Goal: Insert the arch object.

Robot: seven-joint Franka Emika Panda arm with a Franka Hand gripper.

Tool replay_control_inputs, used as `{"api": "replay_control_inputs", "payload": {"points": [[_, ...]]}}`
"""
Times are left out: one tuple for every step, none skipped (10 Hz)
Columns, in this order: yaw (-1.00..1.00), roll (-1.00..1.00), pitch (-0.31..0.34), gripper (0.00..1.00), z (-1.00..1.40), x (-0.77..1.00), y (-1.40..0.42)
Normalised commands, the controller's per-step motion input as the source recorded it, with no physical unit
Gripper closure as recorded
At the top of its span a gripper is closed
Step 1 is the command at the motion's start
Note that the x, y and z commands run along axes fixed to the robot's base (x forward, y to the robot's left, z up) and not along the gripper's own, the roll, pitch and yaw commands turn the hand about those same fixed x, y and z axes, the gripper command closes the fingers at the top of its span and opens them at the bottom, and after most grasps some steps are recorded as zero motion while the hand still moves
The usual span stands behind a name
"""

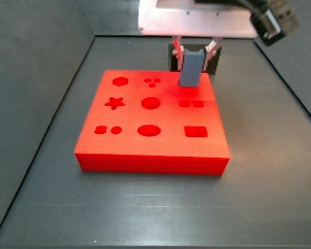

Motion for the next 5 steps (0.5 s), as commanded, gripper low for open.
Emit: {"api": "replay_control_inputs", "payload": {"points": [[-0.02, 0.13, -0.094, 1.00, -0.59, 0.00, -0.07], [-0.04, 0.07, -0.096, 1.00, -0.67, 0.00, -0.09], [-0.06, 0.05, -0.070, 1.00, -0.65, 0.00, -0.07], [-0.07, 0.03, -0.054, 1.00, -0.53, 0.00, -0.03], [0.00, 0.00, 0.000, 1.00, 0.00, 0.00, 0.00]]}}
